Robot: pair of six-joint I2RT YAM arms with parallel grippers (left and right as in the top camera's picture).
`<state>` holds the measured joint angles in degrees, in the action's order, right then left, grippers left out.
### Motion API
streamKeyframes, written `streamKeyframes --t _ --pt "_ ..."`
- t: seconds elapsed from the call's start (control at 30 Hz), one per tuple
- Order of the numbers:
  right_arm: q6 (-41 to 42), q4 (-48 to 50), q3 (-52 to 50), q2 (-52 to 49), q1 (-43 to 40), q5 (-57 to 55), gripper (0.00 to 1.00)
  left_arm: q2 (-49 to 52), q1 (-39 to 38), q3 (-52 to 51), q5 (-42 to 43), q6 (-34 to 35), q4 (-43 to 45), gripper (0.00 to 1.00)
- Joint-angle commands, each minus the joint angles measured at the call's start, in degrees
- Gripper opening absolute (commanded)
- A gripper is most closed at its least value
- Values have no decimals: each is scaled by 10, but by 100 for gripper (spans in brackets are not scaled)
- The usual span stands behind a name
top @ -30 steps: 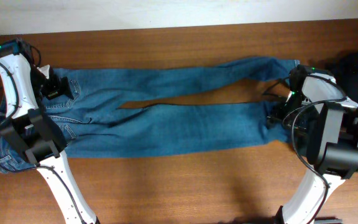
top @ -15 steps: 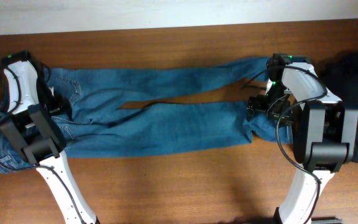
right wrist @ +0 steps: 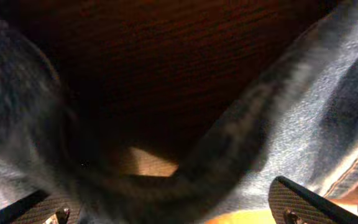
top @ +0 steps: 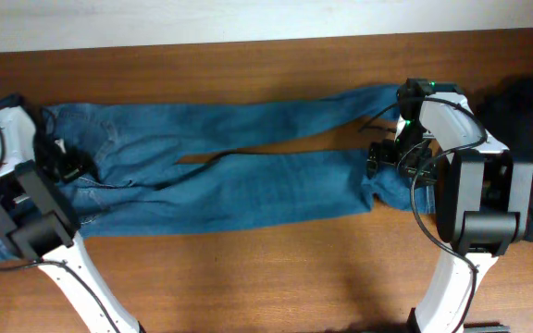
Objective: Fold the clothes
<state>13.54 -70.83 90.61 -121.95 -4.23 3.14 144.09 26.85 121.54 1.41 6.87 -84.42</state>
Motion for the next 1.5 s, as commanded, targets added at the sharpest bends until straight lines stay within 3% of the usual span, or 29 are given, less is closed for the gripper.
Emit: streamKeyframes --t 0.0,0.1,0.27,0.5,0.7,1.0,1.17,1.37,1.47 --pt "3 10 11 -6 4 8 99 80 79 -30 -223 27 54 93" --pt "3 12 11 -6 4 7 99 80 97 -29 -223 25 67 99" --pt "3 39 19 -6 5 8 99 80 84 -5 -199 -1 74 99" --pt "4 89 145 -6 5 8 99 80 21 85 -171 -38 101 99" --pt "2 180 148 -6 5 12 99 80 -10 88 -166 -39 190 99" --pt "3 198 148 -6 5 12 99 80 -16 101 -166 -70 248 99" --pt "4 192 148 -6 5 40 99 80 -36 207 -92 -87 176 99" --pt "4 180 148 -6 5 85 99 79 -76 490 -91 -76 -51 99" --pt "4 166 148 -6 5 89 99 79 -76 582 -92 -63 -123 99"
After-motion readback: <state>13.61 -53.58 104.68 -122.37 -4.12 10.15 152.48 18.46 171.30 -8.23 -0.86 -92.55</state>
